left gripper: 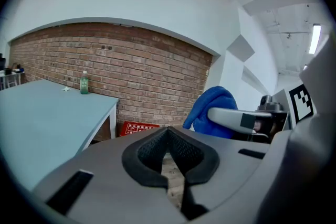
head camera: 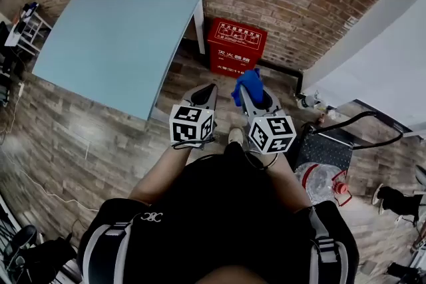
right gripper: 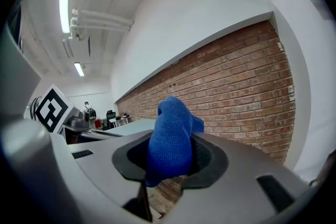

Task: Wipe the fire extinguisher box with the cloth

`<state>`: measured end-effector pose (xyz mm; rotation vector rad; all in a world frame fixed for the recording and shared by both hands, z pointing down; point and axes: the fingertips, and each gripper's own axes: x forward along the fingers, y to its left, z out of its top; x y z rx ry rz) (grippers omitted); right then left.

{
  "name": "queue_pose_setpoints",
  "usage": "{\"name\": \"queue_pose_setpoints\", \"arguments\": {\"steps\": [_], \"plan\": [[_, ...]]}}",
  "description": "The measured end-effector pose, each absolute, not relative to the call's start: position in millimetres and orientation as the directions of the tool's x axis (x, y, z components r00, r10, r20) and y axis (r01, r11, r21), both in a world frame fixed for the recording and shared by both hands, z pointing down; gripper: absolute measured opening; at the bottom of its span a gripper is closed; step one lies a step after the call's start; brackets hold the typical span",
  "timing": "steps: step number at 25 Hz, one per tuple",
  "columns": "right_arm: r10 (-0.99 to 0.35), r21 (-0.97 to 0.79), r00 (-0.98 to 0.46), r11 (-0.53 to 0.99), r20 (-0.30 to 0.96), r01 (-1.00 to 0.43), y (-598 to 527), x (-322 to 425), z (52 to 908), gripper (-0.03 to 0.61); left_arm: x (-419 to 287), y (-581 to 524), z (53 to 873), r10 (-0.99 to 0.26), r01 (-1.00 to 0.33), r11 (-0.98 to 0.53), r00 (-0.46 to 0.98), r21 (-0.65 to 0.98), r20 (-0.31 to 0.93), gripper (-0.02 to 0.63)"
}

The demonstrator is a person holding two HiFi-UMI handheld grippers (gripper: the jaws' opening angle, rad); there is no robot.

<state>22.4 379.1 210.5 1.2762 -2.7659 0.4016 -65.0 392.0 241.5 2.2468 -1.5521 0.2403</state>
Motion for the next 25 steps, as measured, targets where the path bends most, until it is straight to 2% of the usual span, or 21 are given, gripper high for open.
{"name": "queue_pose_setpoints", "arguments": {"steps": [5,13,25], "plan": [[-0.736,-0.231,-0.665,0.630,0.126,-0.741,305.1,38.9,185.4,0.126,-59.9,329.7,213.0,-0.882,-0.940,-0.271,0.328,0.205,0.338,0.008],[-0.714,-0.303,-0.686,0.628,0.142,-0.717,217.1,65.0,191.8,0.126,-34.4,251.7,219.3,-0.879,-0.956,-0.239,0.287,0.170,0.380,0.008],[-0.702,-0.382,-0.696,0.609,0.148,-0.695,154.6,93.7,209.5,0.126,0.0,196.1,227.0,-0.854,-0.962,-0.241,0.274,0.130,0.443,0.008]]}}
